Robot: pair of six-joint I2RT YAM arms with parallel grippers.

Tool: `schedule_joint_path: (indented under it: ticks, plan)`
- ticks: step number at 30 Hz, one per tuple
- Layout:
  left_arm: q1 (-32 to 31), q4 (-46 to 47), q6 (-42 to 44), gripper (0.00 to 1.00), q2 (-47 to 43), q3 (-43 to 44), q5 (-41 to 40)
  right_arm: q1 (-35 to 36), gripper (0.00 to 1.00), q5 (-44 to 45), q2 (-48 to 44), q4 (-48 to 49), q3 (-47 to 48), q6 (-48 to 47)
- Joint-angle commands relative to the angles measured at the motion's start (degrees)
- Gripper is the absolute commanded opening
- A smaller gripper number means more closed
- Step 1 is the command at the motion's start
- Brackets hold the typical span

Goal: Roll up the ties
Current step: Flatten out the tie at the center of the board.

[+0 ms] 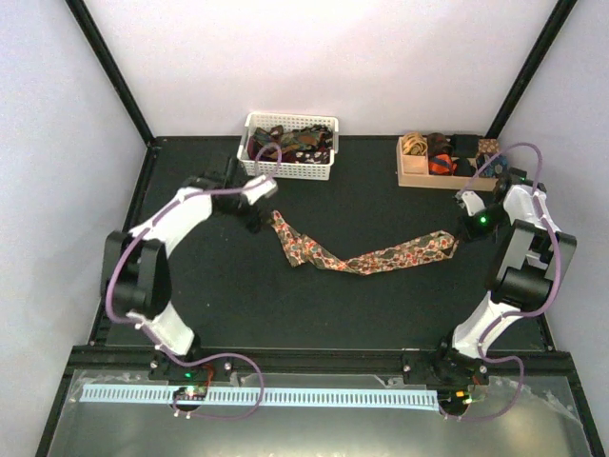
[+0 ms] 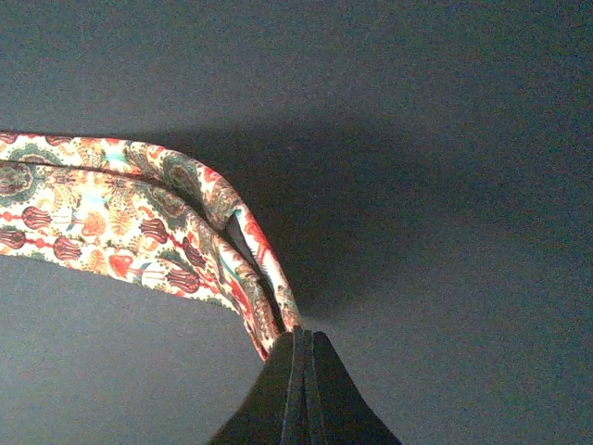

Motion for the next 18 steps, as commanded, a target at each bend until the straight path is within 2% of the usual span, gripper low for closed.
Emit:
schedule_joint_path:
  ticks: [1,4,8,12,15,18]
  plan:
    - [-0.58,-2.36,-12.98,0.9,11.89,13.97,-0.66,-0.13,0.01,-0.03,-0.79,0.17,0.28,-0.53]
    - [-0.99,-4.42,-15.35,0.87,18.46,20.63,-3.67,-0.13,0.01,-0.25,-1.18,0.35,0.55,-0.24]
    - [-3.24,-7.8,-19.28,0.88,25.47,26.24,-10.44,-0.13,0.01,-0.22,-0.77,0.32,0.84,-0.19]
    - [-5.46,-6.82,-21.39,0.91,27.99,25.52,-15.14,-0.1,0.01,-0.23,-0.19,0.52,1.02,-0.28]
    - [-6.91,-7.1,-22.76,0.89,29.69,25.1,-20.72,-0.13,0.01,-0.23,0.34,0.72,1.27,-0.19]
    - [-6.76,-7.11,-22.91,0.86,30.02,23.61,-21.1,-0.4,0.01,-0.5,1.02,0.61,1.82,-0.17]
